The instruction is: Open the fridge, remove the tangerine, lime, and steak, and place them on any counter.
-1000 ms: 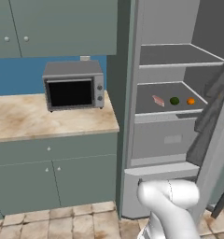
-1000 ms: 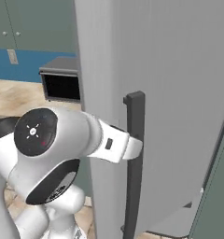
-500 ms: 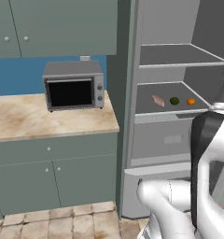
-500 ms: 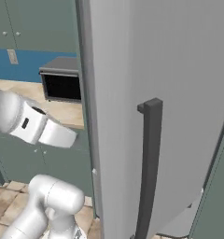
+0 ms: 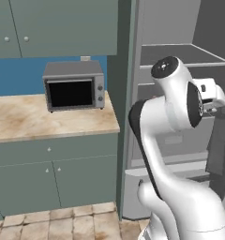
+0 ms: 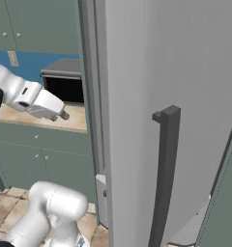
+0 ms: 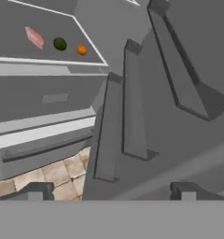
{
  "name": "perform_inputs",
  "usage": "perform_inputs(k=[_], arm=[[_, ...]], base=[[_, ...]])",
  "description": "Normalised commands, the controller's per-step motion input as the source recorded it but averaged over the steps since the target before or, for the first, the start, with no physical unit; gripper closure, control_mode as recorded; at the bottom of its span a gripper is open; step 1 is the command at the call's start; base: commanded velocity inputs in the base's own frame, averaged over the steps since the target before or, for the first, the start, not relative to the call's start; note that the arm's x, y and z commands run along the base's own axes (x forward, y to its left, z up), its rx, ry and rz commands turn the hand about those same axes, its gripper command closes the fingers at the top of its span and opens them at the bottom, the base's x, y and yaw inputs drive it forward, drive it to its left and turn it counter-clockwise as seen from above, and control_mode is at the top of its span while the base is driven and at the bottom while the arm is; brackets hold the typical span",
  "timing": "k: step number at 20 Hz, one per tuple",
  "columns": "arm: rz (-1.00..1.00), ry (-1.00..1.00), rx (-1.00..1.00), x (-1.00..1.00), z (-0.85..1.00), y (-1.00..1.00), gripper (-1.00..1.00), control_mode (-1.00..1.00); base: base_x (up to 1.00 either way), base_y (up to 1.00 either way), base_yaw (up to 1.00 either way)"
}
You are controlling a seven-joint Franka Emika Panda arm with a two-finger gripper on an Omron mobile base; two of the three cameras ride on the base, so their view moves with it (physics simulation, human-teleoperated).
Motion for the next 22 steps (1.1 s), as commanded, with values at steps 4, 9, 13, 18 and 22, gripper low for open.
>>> perform_inputs(k=[4, 9, 13, 18, 22], arm=[[0.0, 0.31, 0.0, 1.0, 0.03, -0.42, -1.0, -1.0], [0.0, 0.09, 0.0, 0.9, -0.03, -0.88, -1.0, -1.0], [0.0, 0.03, 0.01, 0.89, -0.18, -0.98, -1.0, -1.0], [-0.01, 0.03, 0.07, 0.48, -0.28, -0.99, -1.0, -1.0], [-0.07, -0.01, 0.1, -0.13, -0.1, -1.0, -1.0, -1.0]], base=[[0.0, 0.0, 0.0], [0.0, 0.0, 0.0], [0.0, 0.0, 0.0], [0.0, 0.0, 0.0], [0.0, 0.0, 0.0]])
